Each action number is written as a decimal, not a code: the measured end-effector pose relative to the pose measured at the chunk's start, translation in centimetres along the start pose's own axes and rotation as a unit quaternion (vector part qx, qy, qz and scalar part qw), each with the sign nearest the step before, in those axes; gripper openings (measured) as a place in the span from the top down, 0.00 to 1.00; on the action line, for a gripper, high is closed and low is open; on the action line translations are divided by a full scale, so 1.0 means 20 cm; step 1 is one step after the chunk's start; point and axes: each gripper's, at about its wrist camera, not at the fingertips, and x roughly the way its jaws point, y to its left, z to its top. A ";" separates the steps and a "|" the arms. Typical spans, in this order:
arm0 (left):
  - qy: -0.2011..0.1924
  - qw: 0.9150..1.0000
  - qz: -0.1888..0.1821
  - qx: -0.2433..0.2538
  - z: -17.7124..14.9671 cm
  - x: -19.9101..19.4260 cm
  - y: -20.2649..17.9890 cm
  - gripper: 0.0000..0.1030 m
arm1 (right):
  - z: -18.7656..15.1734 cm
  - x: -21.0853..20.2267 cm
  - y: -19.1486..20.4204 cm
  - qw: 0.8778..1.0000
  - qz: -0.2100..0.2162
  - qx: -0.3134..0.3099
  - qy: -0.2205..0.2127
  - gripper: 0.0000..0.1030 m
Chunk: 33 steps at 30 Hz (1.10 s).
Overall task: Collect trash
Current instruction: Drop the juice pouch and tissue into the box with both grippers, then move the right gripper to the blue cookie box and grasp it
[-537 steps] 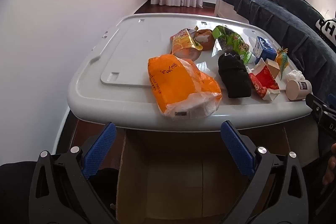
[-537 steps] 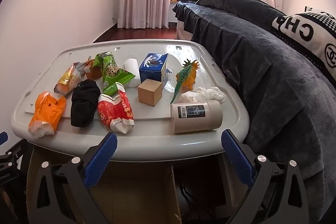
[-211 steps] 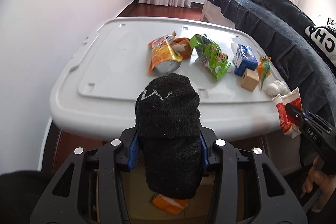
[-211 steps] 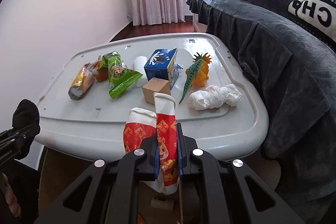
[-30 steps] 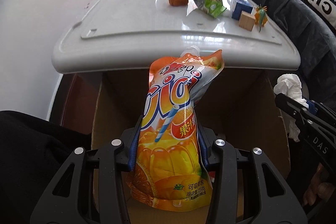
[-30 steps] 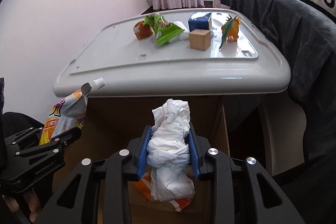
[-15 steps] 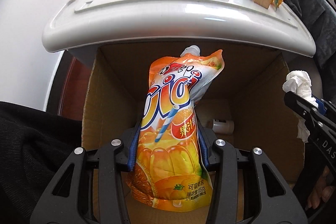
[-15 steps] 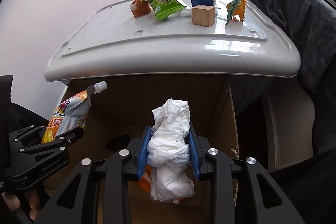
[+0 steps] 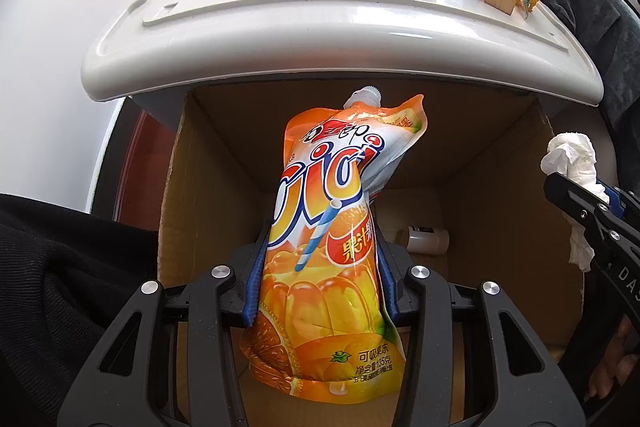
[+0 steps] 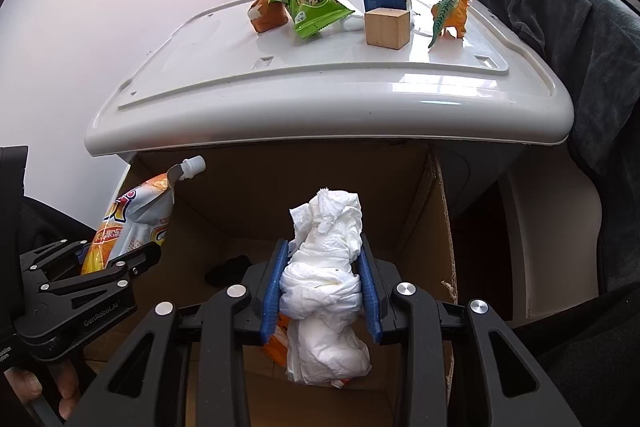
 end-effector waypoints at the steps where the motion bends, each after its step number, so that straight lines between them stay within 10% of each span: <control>1: -0.002 1.000 -0.002 -0.002 0.00 0.00 0.00 0.55 | 0.00 0.00 0.00 1.000 -0.001 -0.001 0.002 0.64; 3: -0.004 1.000 0.004 -0.005 0.01 -0.02 0.01 0.26 | 0.00 0.01 0.01 1.000 -0.010 -0.003 0.003 0.42; 5: -0.016 1.000 0.010 -0.010 0.01 -0.04 0.01 0.17 | 0.00 -0.01 0.00 1.000 -0.012 -0.001 -0.007 0.33; 22: -0.043 0.999 -0.004 -0.023 0.06 -0.13 0.04 0.17 | 0.10 -0.09 -0.09 0.999 -0.003 0.034 -0.040 0.33; 33: -0.090 0.996 -0.017 -0.013 0.39 -0.20 -0.05 0.17 | 0.54 -0.09 -0.19 0.996 -0.027 0.025 -0.086 0.33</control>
